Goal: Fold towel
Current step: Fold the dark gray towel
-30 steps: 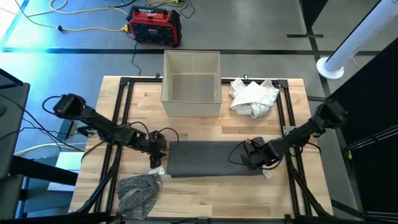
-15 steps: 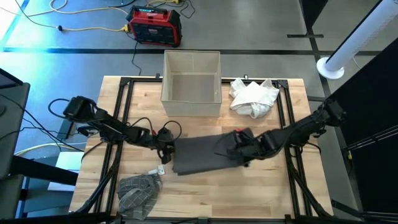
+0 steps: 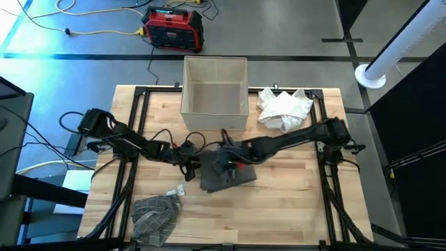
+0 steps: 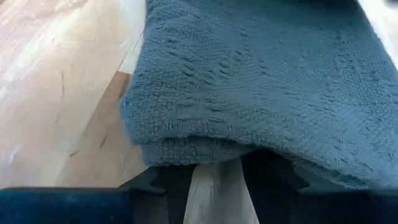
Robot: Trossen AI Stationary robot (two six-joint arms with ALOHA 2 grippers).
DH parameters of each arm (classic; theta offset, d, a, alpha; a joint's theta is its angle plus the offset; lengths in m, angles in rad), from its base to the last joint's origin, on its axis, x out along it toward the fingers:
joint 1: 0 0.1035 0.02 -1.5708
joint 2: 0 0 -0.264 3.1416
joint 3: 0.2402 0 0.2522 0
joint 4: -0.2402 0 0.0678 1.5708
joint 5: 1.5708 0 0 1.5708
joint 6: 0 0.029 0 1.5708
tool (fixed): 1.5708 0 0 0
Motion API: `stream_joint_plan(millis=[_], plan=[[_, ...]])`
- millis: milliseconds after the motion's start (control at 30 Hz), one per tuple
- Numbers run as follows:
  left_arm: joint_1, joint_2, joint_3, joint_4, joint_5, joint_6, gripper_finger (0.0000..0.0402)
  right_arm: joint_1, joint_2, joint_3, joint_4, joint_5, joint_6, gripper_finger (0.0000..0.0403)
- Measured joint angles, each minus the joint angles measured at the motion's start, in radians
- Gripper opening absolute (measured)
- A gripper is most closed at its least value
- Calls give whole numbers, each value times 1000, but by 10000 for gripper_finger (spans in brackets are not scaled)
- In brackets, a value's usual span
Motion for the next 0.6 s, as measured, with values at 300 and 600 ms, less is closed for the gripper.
stream_joint_plan(millis=[300,600], plan=[[-11,0,0,-1,11,0,131,-16,72,66,71,-97,3,21],[-10,-24,-1,-11,14,0,131,-14,67,66,51,-116,-3,152]])
